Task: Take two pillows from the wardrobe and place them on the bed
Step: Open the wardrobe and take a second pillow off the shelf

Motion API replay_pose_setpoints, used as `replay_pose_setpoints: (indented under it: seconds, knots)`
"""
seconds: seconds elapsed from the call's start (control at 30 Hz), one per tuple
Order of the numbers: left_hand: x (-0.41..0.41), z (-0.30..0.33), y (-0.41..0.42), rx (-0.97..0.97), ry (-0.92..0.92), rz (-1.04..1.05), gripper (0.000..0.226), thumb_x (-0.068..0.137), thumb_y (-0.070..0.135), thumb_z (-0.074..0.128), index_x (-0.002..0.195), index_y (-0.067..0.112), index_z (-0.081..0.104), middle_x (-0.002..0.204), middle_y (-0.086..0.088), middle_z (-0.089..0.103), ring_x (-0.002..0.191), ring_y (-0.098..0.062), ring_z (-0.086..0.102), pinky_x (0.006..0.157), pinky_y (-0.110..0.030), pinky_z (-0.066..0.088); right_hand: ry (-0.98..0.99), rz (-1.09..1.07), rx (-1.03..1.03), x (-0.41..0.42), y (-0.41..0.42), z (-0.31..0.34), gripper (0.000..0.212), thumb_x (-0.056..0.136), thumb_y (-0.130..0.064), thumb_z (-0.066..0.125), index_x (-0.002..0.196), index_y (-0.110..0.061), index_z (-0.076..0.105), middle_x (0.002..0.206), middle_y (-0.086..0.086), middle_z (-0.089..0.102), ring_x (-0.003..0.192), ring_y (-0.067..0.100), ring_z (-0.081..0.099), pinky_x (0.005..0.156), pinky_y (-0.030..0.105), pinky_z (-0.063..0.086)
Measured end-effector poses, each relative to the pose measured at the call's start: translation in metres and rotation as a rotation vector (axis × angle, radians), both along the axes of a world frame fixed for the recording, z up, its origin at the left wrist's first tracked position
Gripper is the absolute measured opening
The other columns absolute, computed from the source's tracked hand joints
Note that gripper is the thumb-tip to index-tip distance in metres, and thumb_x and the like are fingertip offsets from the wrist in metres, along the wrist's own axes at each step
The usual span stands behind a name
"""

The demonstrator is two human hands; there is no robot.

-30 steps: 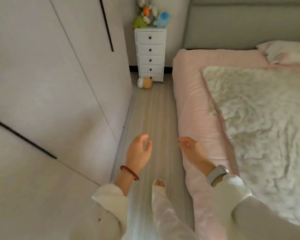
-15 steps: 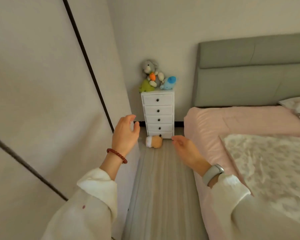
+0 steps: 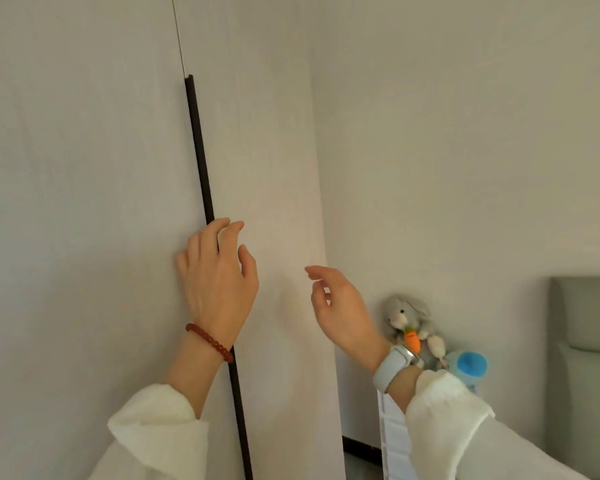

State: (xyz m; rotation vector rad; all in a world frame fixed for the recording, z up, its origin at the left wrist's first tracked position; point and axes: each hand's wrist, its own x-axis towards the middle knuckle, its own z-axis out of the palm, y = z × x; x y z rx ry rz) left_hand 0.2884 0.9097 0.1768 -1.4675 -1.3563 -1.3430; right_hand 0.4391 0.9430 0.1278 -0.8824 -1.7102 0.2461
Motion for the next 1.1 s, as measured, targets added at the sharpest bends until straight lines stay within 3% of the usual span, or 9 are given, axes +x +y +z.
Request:
replay_pose_setpoints:
  seconds: [0.13,0.27,0.33,0.47,0.57,0.77,0.87,0.93,1.1]
  knots:
    - [-0.009,0.002,0.021,0.127,0.066,0.214,0.036,0.08,0.006,0.057,0.116,0.006,0.056,0.116,-0.015,0.061,0.103,-0.034,0.056,0.08,-0.044,0.04,-0.09,0.063,0.294,-0.036,0.054,0.033,0.038,0.089,-0.008,0.044,0.127,-0.01,0.046,0.13,0.013,0.05,0.12,0.027,0.046,0.097,0.03,0.039]
    - [-0.016,-0.013,0.027,0.171,0.085,0.469,0.041,0.077,0.009,0.059,0.118,0.006,0.056,0.109,-0.012,0.063,0.098,-0.03,0.058,0.084,-0.037,0.033,-0.248,0.167,0.525,-0.074,0.092,0.032,0.047,0.086,-0.014,0.047,0.132,-0.011,0.04,0.139,0.021,0.04,0.131,0.036,0.036,0.109,0.051,0.029]
    - [-0.016,-0.02,0.027,0.17,0.082,0.578,0.04,0.077,0.015,0.06,0.116,0.007,0.057,0.107,-0.011,0.064,0.098,-0.03,0.058,0.084,-0.037,0.032,-0.269,0.201,0.586,-0.088,0.107,0.023,0.049,0.086,-0.02,0.043,0.135,-0.012,0.036,0.142,0.021,0.037,0.135,0.036,0.029,0.11,0.056,0.024]
    - [-0.012,-0.025,0.028,0.146,0.054,0.76,0.026,0.075,0.025,0.064,0.096,0.011,0.062,0.109,-0.012,0.062,0.105,-0.026,0.044,0.083,-0.041,0.03,-0.281,0.216,0.68,-0.098,0.134,0.012,0.054,0.089,-0.03,0.033,0.141,-0.02,0.02,0.149,0.013,0.02,0.139,0.028,0.013,0.113,0.053,0.014]
    - [-0.004,-0.028,0.029,0.049,0.015,0.874,0.027,0.07,0.023,0.071,0.089,0.008,0.06,0.11,-0.015,0.061,0.107,-0.027,0.039,0.084,-0.045,0.031,-0.334,0.186,0.731,-0.099,0.143,0.01,0.055,0.092,-0.037,0.027,0.143,-0.021,0.011,0.15,0.012,0.016,0.14,0.029,0.012,0.113,0.053,0.012]
    - [0.022,-0.028,0.023,-0.071,-0.098,0.929,0.018,0.069,0.013,0.072,0.08,0.004,0.061,0.108,-0.016,0.061,0.107,-0.036,0.053,0.083,-0.047,0.038,-0.459,0.256,0.696,-0.081,0.139,0.016,0.055,0.092,-0.034,0.029,0.143,-0.018,0.016,0.151,0.015,0.025,0.138,0.035,0.022,0.109,0.058,0.022]
    - [0.04,-0.024,0.022,-0.083,-0.19,0.902,0.014,0.074,0.01,0.067,0.083,0.001,0.06,0.112,-0.017,0.058,0.11,-0.038,0.049,0.088,-0.049,0.035,-0.446,0.447,0.608,-0.063,0.135,0.012,0.06,0.086,-0.018,0.045,0.141,-0.022,0.022,0.154,0.01,0.016,0.142,0.032,0.01,0.113,0.054,0.013]
    - [0.053,-0.025,0.015,-0.08,-0.209,0.878,0.014,0.076,0.01,0.065,0.085,0.001,0.06,0.115,-0.016,0.056,0.111,-0.037,0.047,0.09,-0.048,0.034,-0.445,0.582,0.495,-0.049,0.128,-0.001,0.056,0.087,-0.014,0.044,0.14,-0.022,0.027,0.155,0.008,0.013,0.143,0.029,0.005,0.115,0.048,0.012]
    - [0.092,-0.036,-0.019,0.033,-0.168,0.768,0.017,0.077,0.01,0.067,0.09,0.004,0.058,0.115,-0.016,0.055,0.108,-0.031,0.048,0.087,-0.039,0.037,-0.24,0.962,0.171,-0.008,0.093,-0.046,0.035,0.093,-0.016,0.043,0.127,-0.016,0.046,0.129,0.004,0.053,0.121,0.018,0.046,0.098,0.022,0.035]
